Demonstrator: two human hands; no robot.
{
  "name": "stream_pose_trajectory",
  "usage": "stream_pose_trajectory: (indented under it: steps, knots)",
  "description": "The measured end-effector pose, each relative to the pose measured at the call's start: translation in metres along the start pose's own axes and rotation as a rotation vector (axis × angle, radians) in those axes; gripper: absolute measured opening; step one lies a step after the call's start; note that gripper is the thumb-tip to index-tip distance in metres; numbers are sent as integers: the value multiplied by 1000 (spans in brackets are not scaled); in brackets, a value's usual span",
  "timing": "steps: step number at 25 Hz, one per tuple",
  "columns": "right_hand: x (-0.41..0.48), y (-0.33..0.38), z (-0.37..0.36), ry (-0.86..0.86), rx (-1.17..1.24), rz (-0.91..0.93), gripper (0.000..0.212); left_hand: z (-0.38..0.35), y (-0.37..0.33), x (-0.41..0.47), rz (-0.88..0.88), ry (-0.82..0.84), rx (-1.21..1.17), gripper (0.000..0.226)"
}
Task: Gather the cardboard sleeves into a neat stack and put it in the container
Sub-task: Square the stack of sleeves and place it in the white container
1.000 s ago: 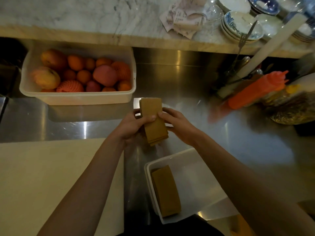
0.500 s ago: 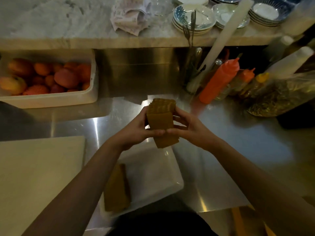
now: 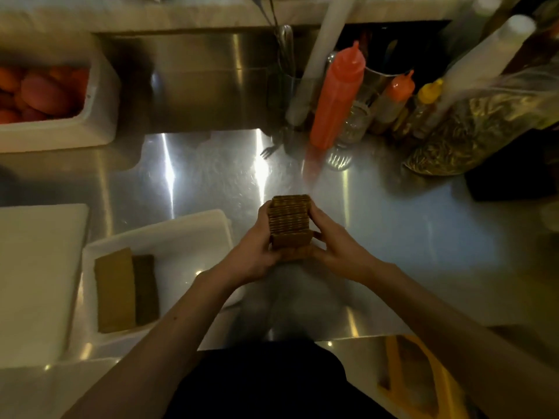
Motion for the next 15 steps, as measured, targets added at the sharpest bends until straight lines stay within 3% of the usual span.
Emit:
stream_pose_trajectory:
  steps: [8, 15]
  knots:
    - [-2, -36, -7, 66, -102, 29, 89, -34, 19, 8, 7, -13, 68, 110]
    - [-5, -46, -9, 76, -54, 40, 91, -47, 41, 9, 49, -70, 120, 112]
Point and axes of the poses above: each hand's wrist, its own x-axis towards the middle knuckle, its own z-axis out of the back of the hand, y = z × x, the point moved 8 cm from there along x, towards the middle knuckle, and after that the axes turned 3 degrees about -y, right-handed, at the moved point
